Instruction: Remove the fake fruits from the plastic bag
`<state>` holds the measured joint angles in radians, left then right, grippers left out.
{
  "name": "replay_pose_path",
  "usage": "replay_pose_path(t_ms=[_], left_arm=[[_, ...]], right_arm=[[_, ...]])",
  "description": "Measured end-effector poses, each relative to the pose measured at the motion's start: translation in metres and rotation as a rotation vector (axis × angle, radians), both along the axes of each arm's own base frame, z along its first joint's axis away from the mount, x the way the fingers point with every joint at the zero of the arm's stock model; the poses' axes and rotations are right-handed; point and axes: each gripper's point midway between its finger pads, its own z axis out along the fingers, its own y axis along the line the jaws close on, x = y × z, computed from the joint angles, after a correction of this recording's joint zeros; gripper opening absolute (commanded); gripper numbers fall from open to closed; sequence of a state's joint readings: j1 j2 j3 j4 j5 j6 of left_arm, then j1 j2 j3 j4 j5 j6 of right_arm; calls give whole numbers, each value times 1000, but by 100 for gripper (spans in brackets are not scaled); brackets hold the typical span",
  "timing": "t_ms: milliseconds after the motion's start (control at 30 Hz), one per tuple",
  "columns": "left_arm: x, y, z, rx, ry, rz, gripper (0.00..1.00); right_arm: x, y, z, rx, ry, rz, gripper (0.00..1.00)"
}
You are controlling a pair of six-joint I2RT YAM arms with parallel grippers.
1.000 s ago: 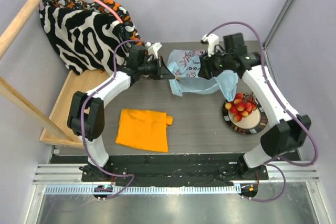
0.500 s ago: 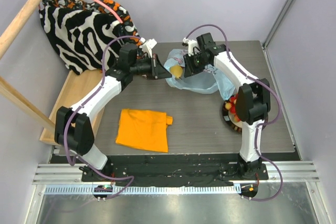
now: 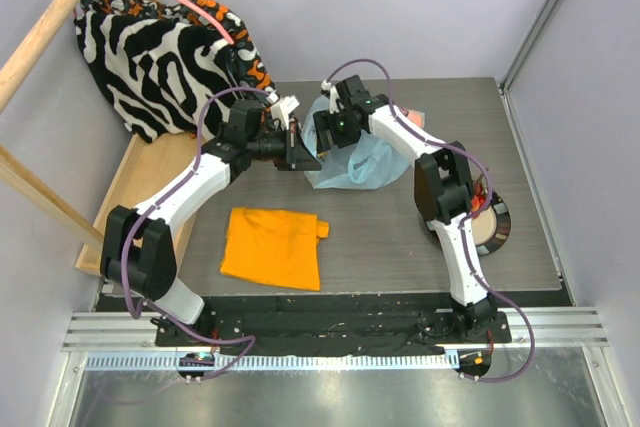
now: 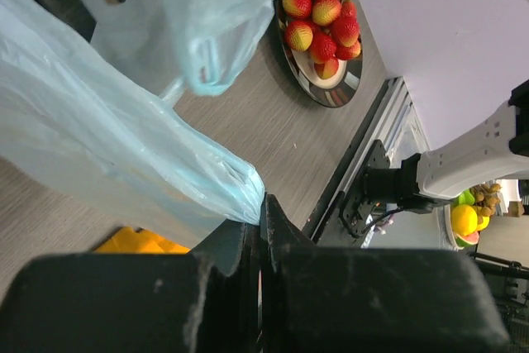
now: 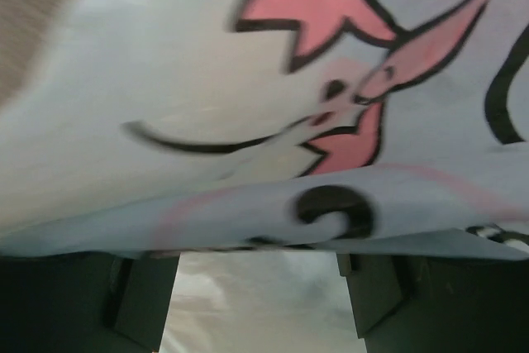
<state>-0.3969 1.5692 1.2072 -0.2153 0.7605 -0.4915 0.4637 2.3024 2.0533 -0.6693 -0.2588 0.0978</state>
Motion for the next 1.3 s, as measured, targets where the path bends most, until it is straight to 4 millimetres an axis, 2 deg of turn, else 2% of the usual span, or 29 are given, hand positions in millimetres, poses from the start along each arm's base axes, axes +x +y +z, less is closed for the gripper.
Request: replay_pose_path(t_ms=[67,167,300,600,967,1300], left_arm=[[0,0,0,0,-2,-2,0],[0,0,0,1,0,-3,0],[-1,0,0,0,1,-4,0],[-6,2,-4,2,14,-8,0],[-6,2,-4,1,14,-8,0],[-6,2,-4,0,15,-9,0]], right_arm=[[-1,2,-16,-22,25,-16,72],[-6,3,-24,-40,47,-31,67],[-7,5,-25,-41,49,-38,55],[-11,11,-27,-34,58,-38,46],[-27,40,-50,-40,91,19,42],[-31,59,-38,51,112,55,41]])
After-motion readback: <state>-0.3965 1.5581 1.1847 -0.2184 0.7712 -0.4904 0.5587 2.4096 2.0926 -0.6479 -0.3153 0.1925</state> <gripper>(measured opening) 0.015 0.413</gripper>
